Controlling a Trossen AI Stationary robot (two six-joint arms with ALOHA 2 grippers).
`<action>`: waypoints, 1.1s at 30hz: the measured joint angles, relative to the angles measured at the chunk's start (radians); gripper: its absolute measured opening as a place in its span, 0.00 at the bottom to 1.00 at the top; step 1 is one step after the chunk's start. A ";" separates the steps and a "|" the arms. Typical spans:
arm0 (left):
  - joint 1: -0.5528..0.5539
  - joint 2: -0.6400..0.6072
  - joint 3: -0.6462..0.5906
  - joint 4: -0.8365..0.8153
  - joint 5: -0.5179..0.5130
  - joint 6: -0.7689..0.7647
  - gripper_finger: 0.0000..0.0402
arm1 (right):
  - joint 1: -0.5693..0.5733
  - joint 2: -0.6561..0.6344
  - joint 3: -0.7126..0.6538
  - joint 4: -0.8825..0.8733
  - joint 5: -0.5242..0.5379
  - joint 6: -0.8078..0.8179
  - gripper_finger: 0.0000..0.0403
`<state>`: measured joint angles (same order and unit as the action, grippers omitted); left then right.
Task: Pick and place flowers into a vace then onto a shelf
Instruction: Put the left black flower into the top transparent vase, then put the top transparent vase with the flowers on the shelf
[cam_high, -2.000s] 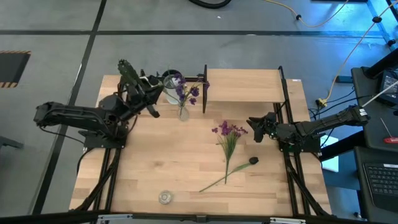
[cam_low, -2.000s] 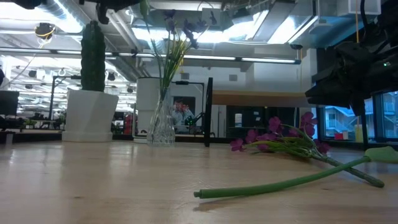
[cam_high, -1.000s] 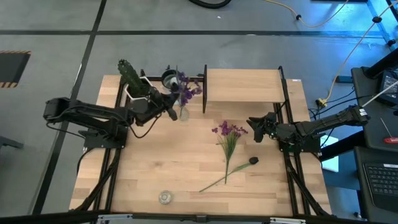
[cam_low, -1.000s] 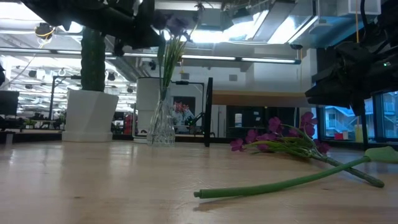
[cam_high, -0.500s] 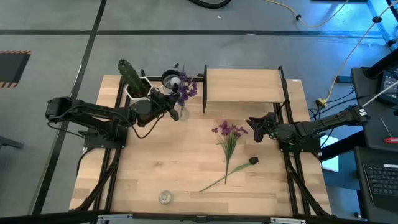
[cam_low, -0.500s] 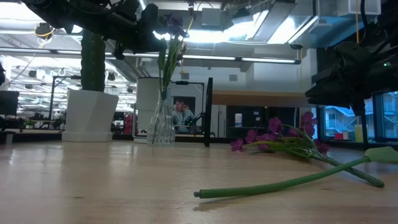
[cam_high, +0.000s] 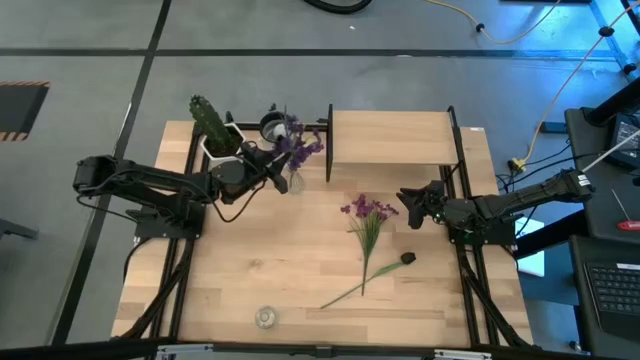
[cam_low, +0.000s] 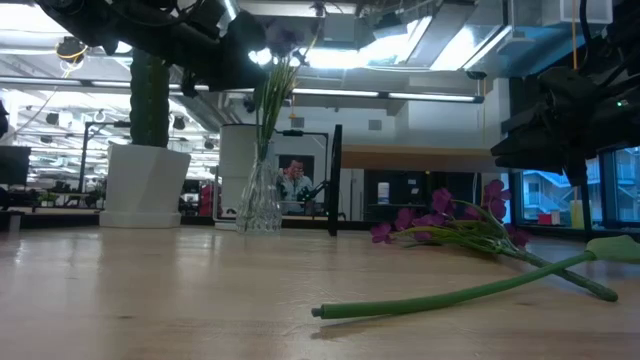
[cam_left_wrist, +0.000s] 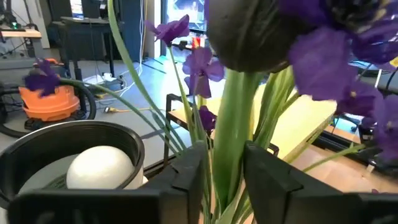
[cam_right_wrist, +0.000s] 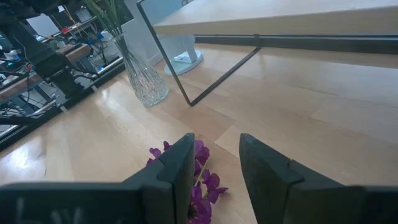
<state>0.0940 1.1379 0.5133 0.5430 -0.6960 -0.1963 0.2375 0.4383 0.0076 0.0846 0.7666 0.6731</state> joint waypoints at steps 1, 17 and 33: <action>0.000 -0.004 0.000 -0.001 0.001 0.000 0.27 | 0.000 0.000 0.000 0.000 0.000 0.000 0.32; -0.044 -0.187 0.000 -0.236 -0.014 0.082 0.51 | 0.000 0.000 0.000 0.000 -0.009 0.002 0.32; -0.060 -0.160 0.000 -0.519 0.122 -0.033 0.55 | 0.000 0.000 0.000 0.000 -0.009 0.000 0.32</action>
<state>0.0341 0.9782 0.5133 0.0242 -0.5739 -0.2298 0.2375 0.4381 0.0074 0.0841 0.7578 0.6731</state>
